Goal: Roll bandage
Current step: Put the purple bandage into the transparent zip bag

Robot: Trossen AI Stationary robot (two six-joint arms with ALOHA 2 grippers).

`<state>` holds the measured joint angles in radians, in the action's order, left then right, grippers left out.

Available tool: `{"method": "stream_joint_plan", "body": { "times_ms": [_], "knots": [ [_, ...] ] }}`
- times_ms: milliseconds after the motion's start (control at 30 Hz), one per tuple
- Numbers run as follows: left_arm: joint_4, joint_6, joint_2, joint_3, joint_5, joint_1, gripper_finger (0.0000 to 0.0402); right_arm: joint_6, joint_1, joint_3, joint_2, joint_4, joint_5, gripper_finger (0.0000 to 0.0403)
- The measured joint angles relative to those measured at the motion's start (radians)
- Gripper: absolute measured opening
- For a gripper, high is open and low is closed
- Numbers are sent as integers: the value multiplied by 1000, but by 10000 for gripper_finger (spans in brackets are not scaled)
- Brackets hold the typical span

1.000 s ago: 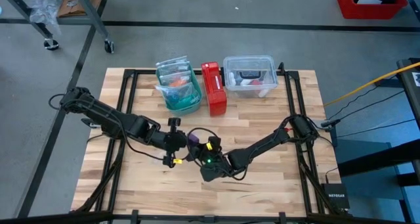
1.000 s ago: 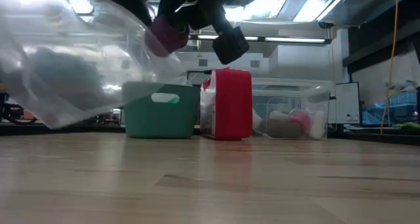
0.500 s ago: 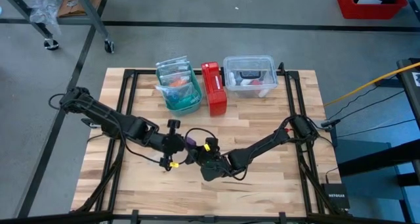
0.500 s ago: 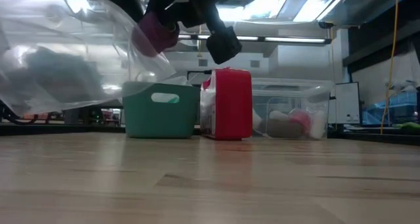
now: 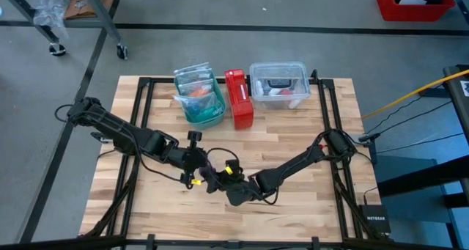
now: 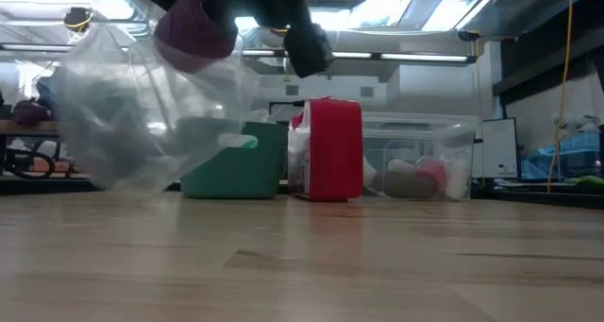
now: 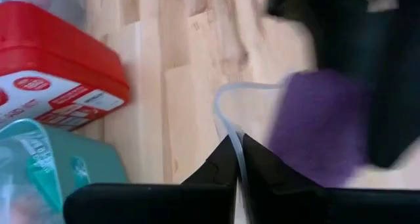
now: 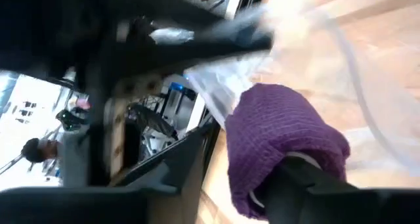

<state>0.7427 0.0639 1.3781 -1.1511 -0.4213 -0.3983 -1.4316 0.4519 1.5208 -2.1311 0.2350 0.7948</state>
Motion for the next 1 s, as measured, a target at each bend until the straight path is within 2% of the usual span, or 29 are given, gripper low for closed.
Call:
{"method": "stream_joint_plan", "body": {
  "times_ms": [133, 267, 433, 867, 1000],
  "knots": [
    [1, 0, 0, 0, 11, -1, 0, 26, -15, 0, 0, 5, -17, 166],
    [8, 9, 0, 0, 13, -5, 0, 32, -21, 0, 0, -9, 3, 178],
    [24, 12, -1, 0, 15, -14, 0, -4, -11, 0, 0, -15, 127, 179],
    [93, 58, -2, -46, 26, -14, 0, -4, 36, -1, 0, -17, 356, 113],
    [84, 60, -2, -76, 29, -14, 0, -4, 39, -1, 0, -7, 355, 91]
  ]
}}
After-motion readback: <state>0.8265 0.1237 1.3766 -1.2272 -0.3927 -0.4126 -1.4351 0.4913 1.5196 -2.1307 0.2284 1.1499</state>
